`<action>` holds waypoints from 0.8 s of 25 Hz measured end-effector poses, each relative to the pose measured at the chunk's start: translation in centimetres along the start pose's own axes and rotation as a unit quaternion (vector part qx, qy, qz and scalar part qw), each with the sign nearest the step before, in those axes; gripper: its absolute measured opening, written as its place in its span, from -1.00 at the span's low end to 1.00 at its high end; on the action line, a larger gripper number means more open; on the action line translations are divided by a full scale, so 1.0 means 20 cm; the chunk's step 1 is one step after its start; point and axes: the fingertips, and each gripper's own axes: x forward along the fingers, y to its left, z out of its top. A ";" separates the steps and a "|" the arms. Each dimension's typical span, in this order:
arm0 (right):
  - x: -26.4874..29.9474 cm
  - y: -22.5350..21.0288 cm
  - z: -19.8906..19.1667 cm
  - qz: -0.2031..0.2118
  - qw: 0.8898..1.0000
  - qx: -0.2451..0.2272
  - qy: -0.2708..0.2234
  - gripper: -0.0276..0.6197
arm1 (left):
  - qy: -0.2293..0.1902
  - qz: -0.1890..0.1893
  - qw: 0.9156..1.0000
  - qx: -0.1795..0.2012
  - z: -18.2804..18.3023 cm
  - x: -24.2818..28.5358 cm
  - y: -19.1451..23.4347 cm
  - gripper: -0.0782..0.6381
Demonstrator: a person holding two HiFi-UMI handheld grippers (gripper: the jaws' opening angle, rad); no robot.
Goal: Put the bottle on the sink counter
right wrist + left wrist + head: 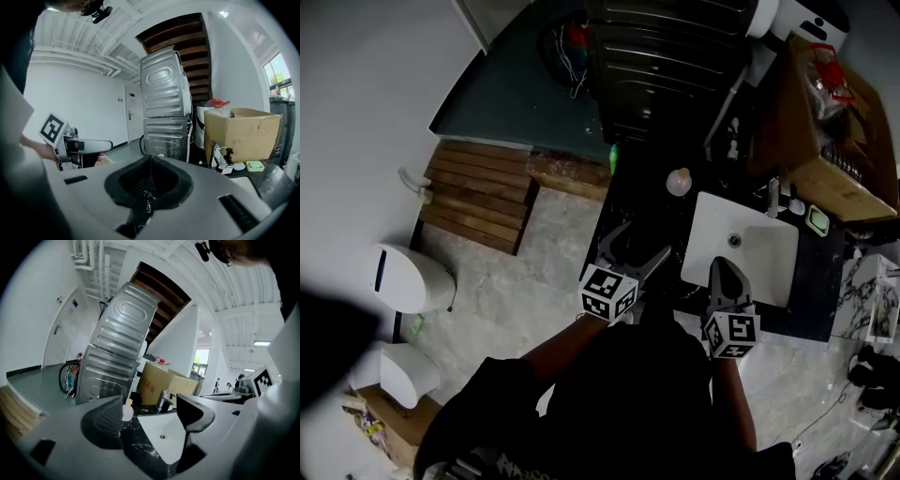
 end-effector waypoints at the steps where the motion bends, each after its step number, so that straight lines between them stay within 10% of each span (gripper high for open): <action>1: -0.03 0.03 0.00 0.001 1.000 0.002 -0.002 -0.79 | -0.012 -0.006 1.000 -0.008 0.03 -0.04 -0.02 0.14; 7: -0.19 0.17 -0.01 -0.010 1.000 -0.005 -0.003 -0.79 | -0.041 -0.018 0.999 -0.004 0.06 -0.22 -0.15 -0.70; 20: -0.48 0.38 0.05 -0.011 0.999 -0.038 -0.020 -0.79 | -0.023 -0.052 0.998 0.026 0.02 -0.42 -0.41 -0.74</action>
